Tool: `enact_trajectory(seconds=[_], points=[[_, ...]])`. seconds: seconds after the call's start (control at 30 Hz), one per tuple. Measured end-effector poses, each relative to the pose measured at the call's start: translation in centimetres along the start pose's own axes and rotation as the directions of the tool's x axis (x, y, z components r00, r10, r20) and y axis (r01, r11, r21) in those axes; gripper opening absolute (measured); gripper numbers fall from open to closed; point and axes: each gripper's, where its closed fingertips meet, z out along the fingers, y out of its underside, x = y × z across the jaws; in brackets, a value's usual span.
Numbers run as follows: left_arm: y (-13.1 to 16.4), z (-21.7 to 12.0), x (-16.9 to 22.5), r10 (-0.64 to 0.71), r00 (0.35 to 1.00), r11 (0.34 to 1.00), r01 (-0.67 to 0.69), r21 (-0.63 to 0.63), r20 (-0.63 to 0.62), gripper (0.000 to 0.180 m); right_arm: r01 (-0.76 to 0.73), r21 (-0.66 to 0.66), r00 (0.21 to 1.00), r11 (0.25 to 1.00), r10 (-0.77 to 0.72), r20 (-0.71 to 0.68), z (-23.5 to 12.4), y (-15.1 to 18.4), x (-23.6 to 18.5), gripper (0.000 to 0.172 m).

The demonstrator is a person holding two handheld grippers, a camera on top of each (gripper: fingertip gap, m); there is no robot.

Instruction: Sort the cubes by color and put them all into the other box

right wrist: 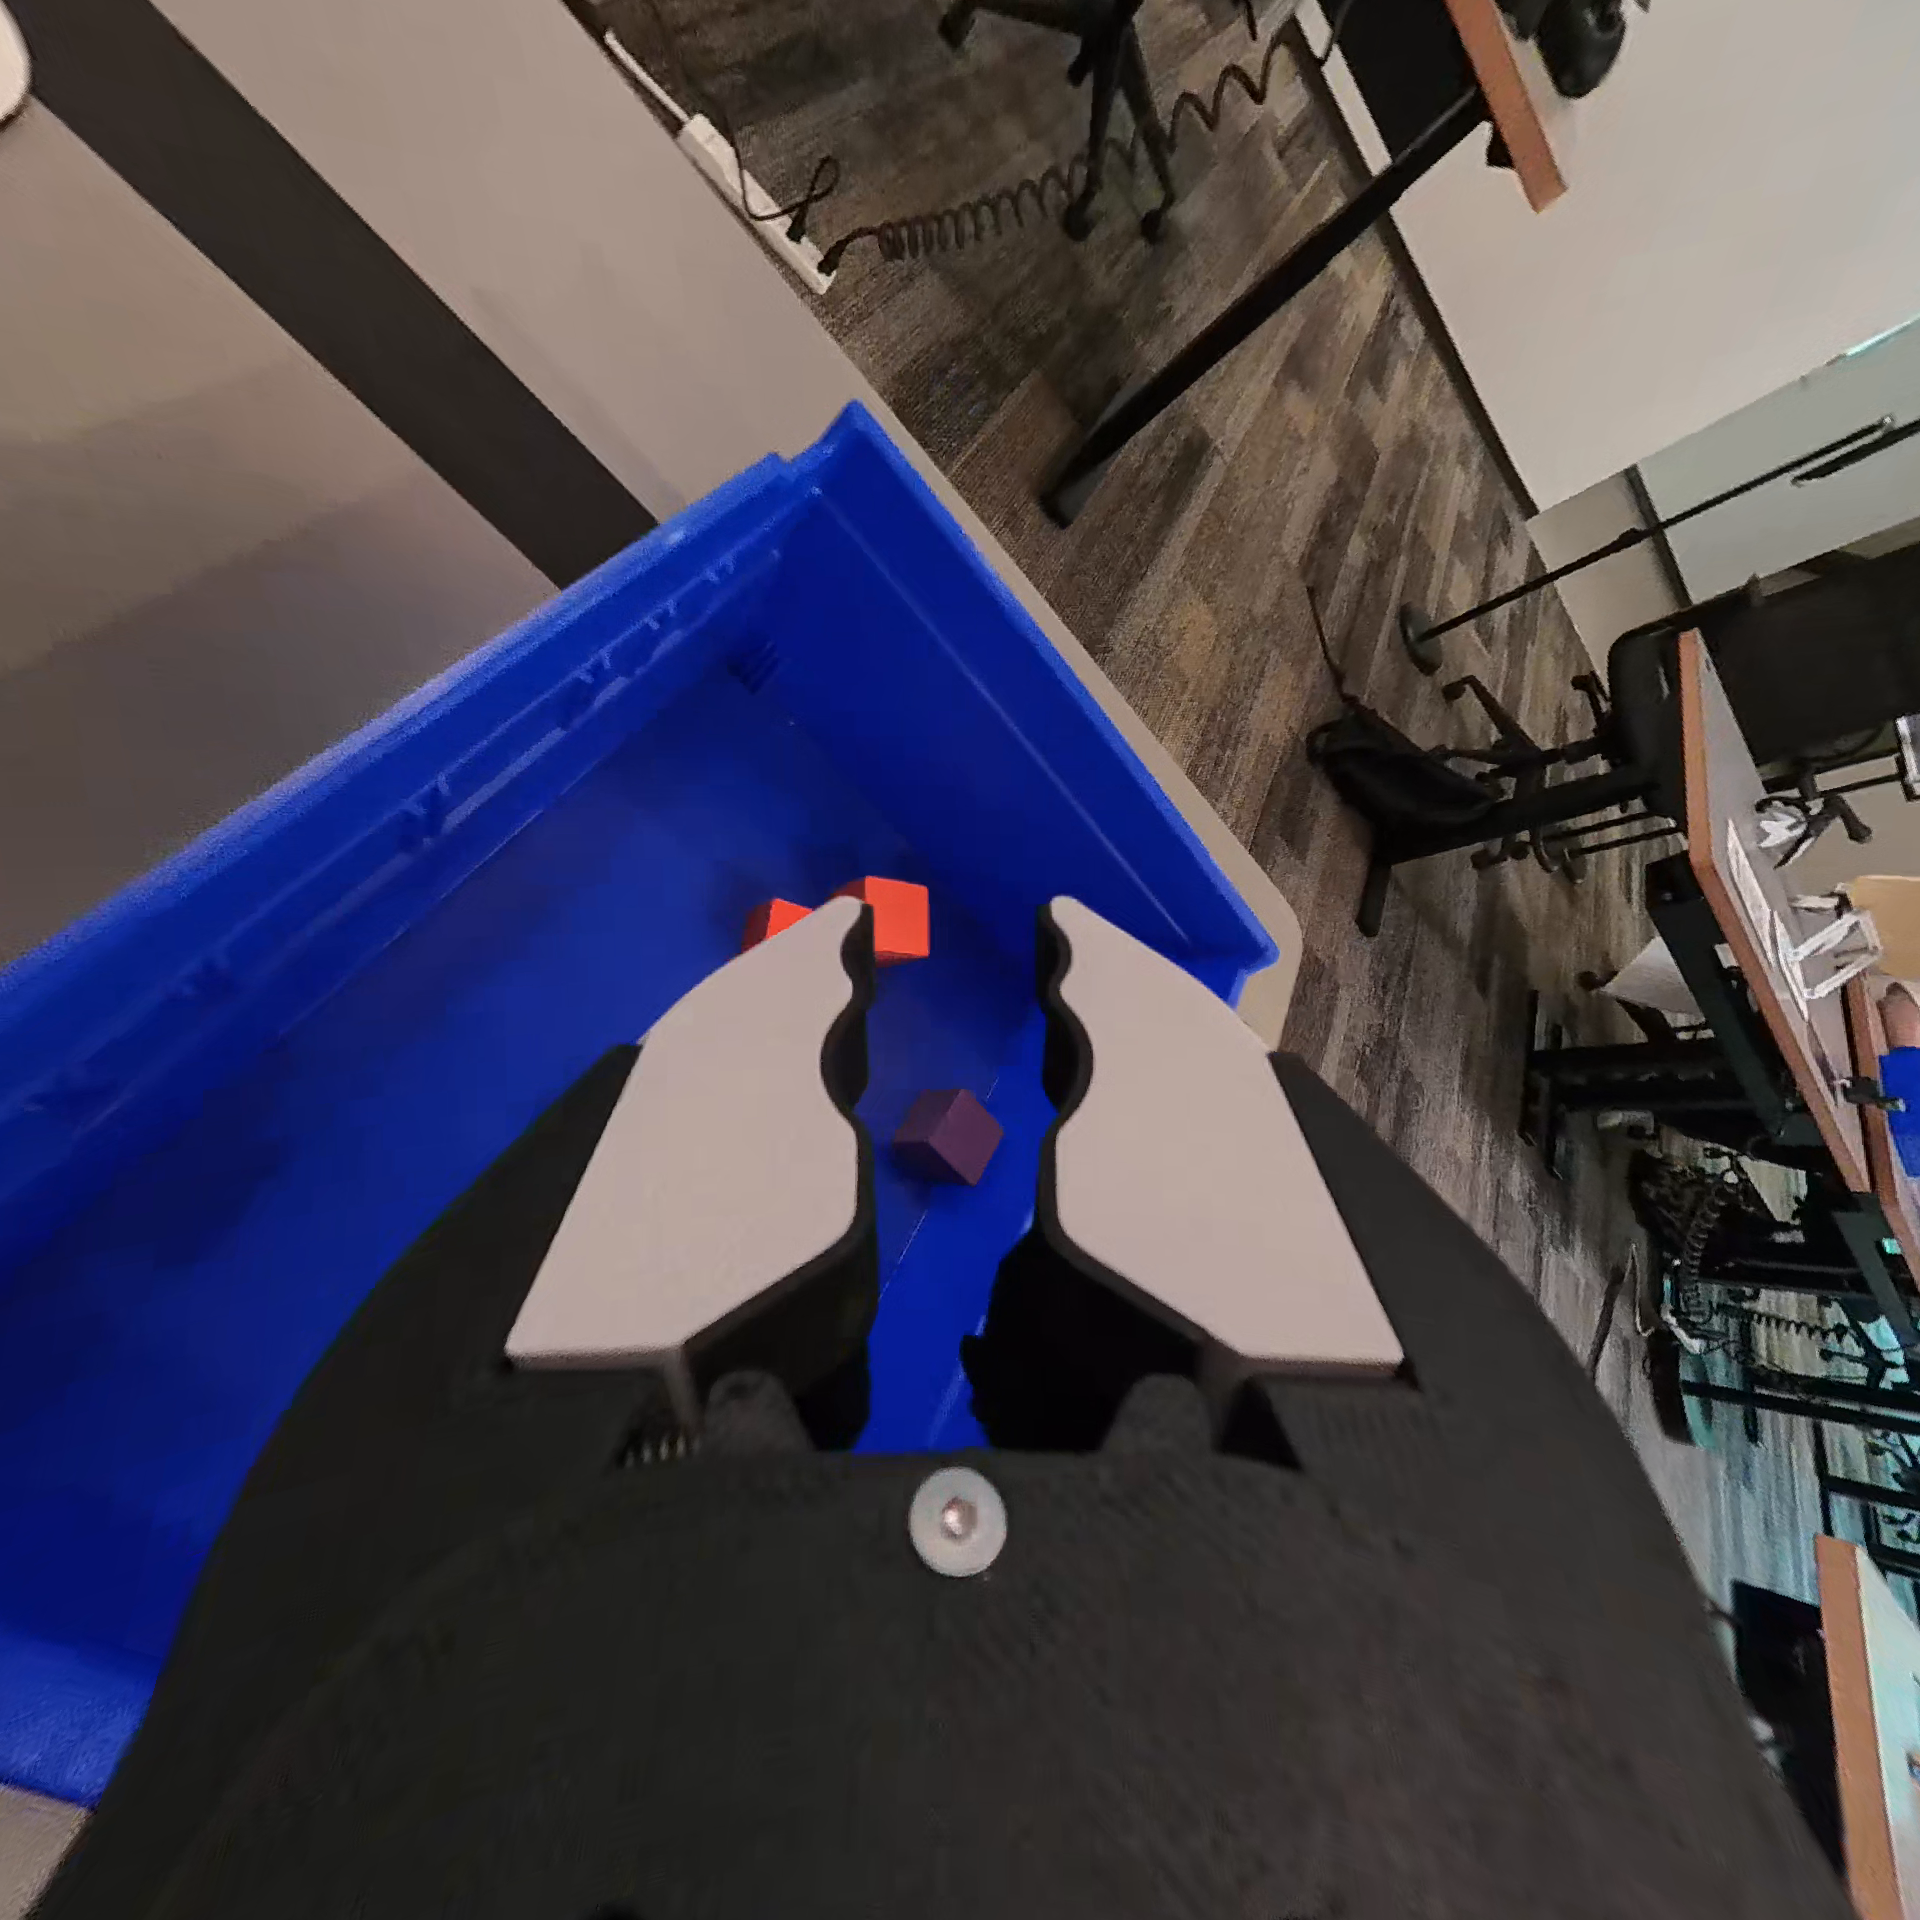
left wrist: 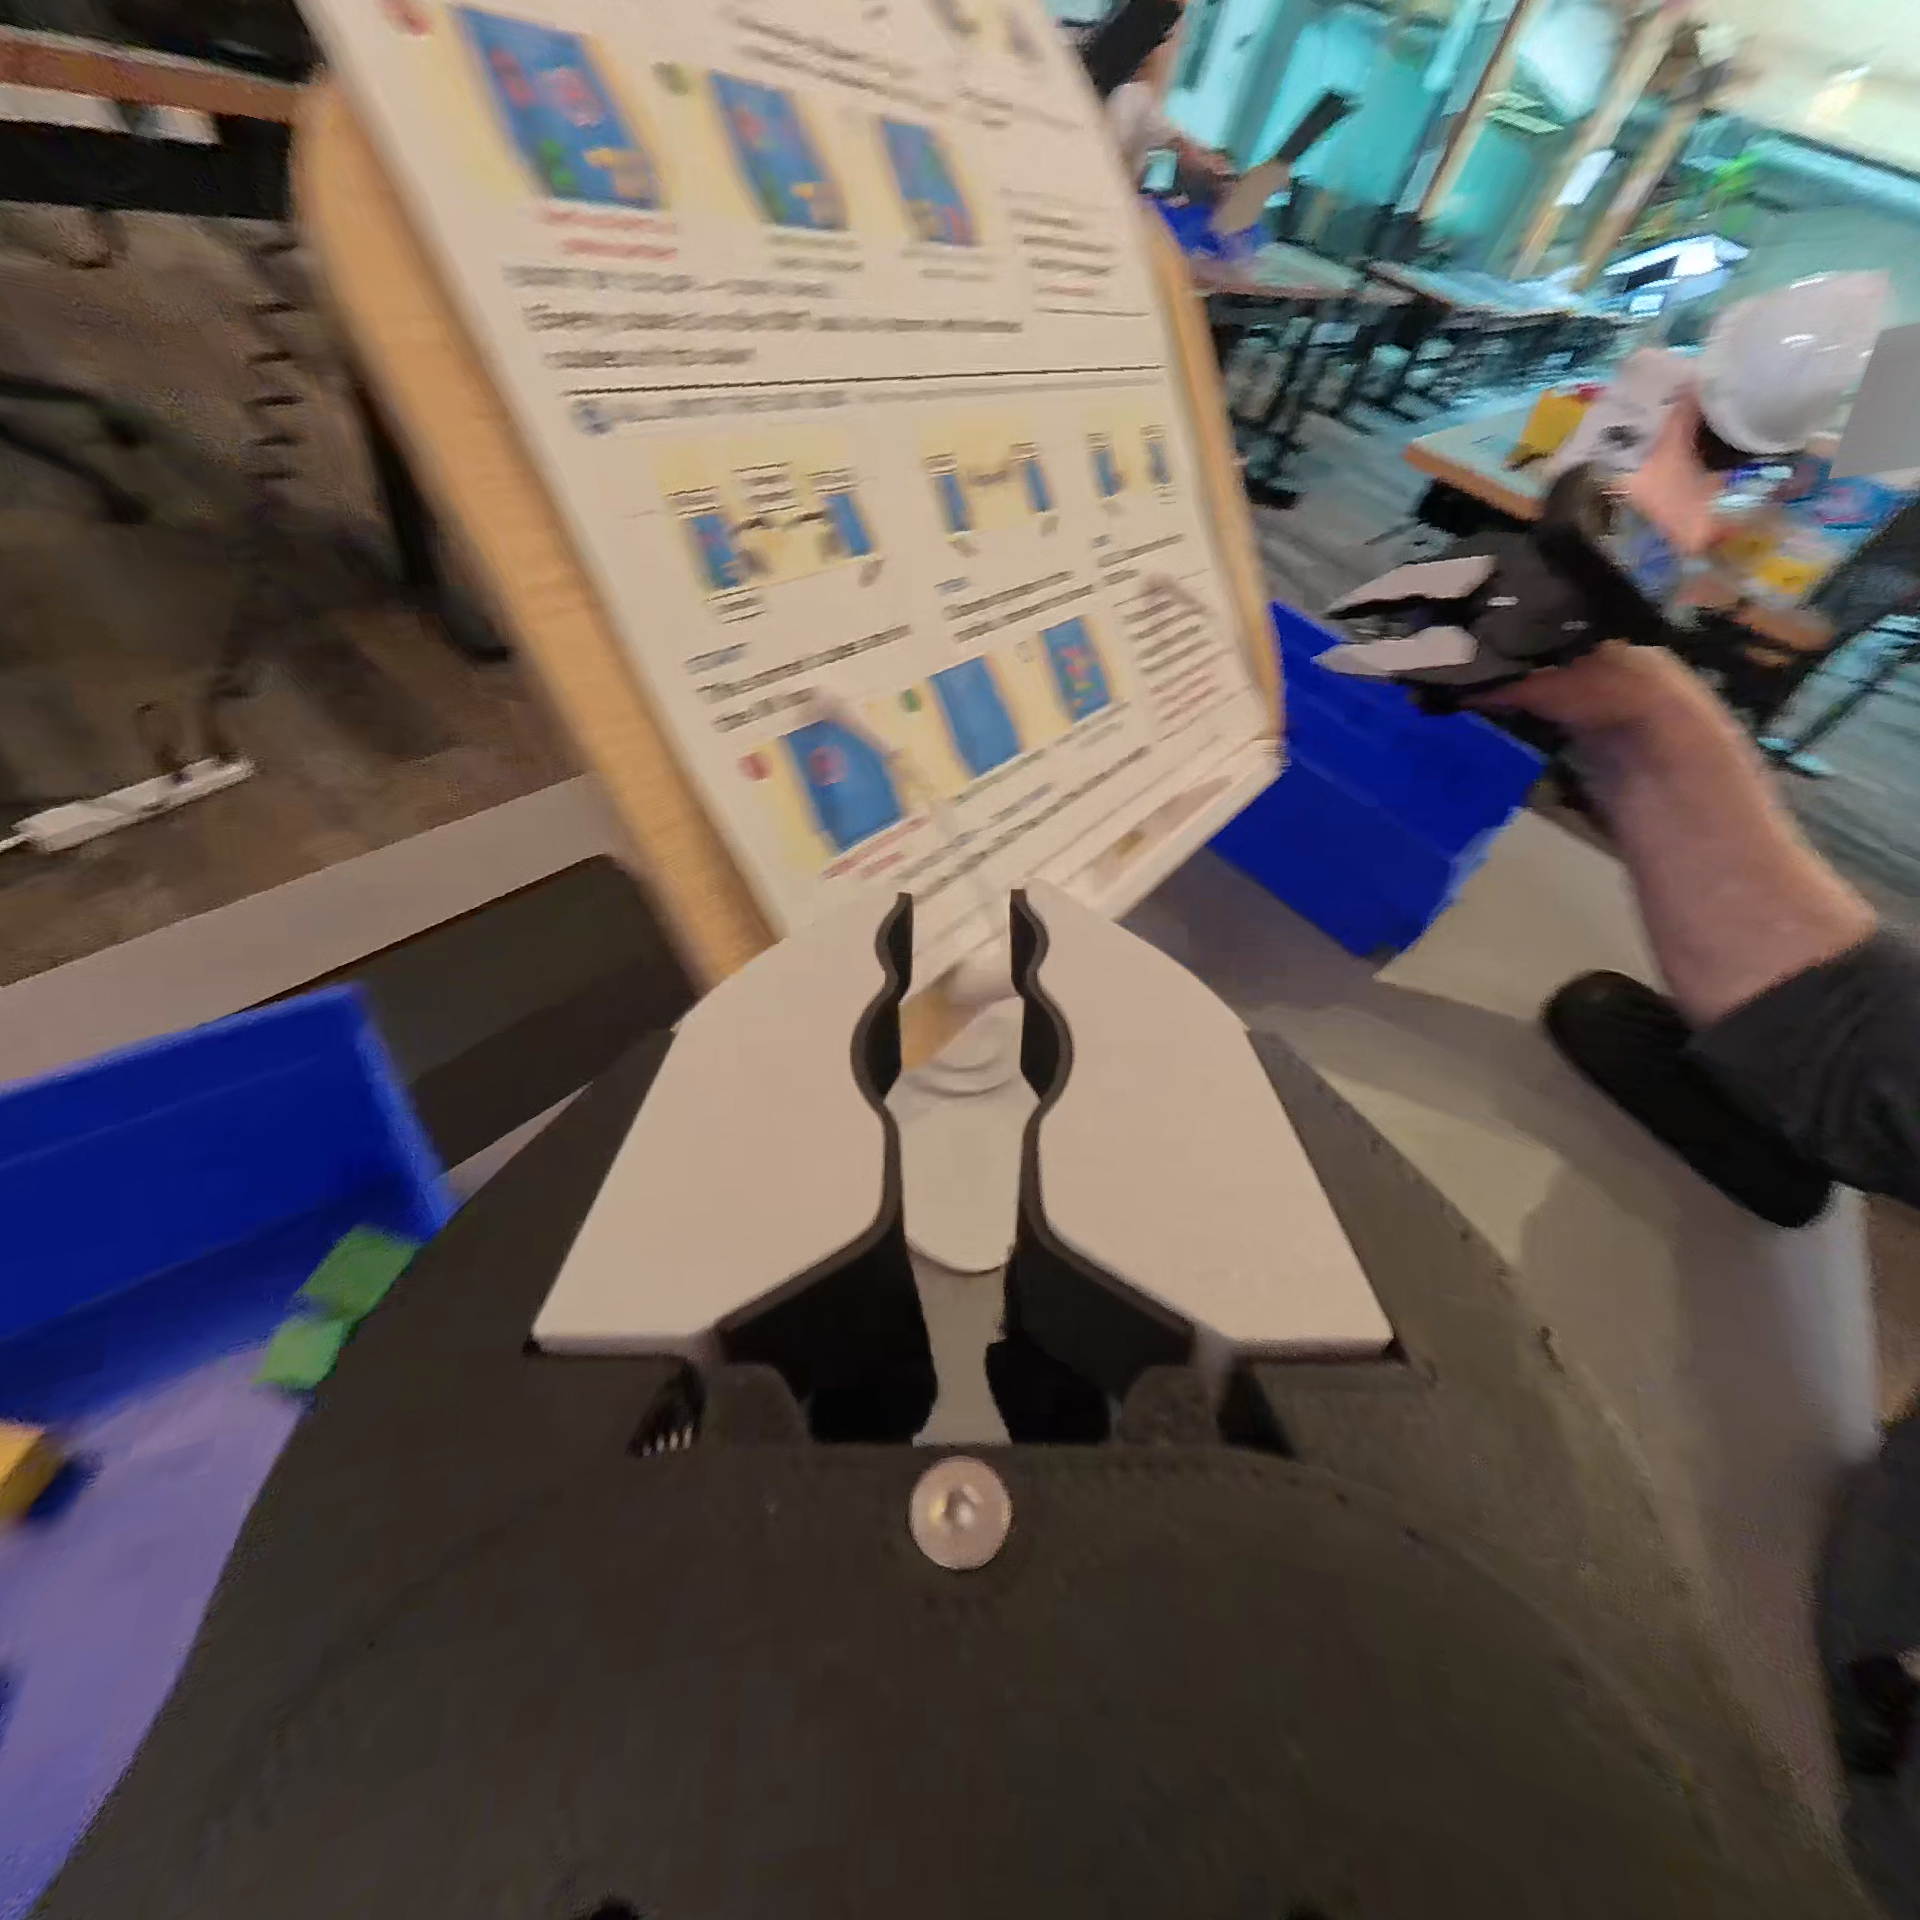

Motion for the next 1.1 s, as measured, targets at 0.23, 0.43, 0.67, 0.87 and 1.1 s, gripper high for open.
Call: enact_trajectory(seconds=[0.23,0.43,0.67,0.87,1.1], points=[[5.6,-5.1,-11.9,-0.044,0.912,0.980,0.119,-0.161,0.408,0.018,0.052,0.016,0.999,0.999,-0.052,0.009,0.5,-1.1,-1.5,0.029],[13.1,-7.7,-19.3,0.004,0.791,0.889,0.278,-0.365,0.612,0.030,0.081,0.022,0.996,0.996,-0.082,0.032,0.9,-1.7,-2.9,0.029],[15.8,-8.6,-23.2,0.198,0.713,0.824,0.250,-0.508,0.673,0.045,0.117,0.024,0.991,0.993,-0.118,0.059,1.5,-2.2,-4.4,0.029],[17.9,-9.3,-26.2,0.235,0.700,0.768,0.292,-0.571,0.674,0.054,0.135,0.034,0.988,0.990,-0.137,0.067,1.6,-2.6,-5.1,0.030],[20.3,-8.3,-28.2,0.257,0.718,0.698,0.325,-0.638,0.647,0.051,0.152,0.030,0.985,0.988,-0.154,0.074,2.0,-2.6,-5.7,0.029]])
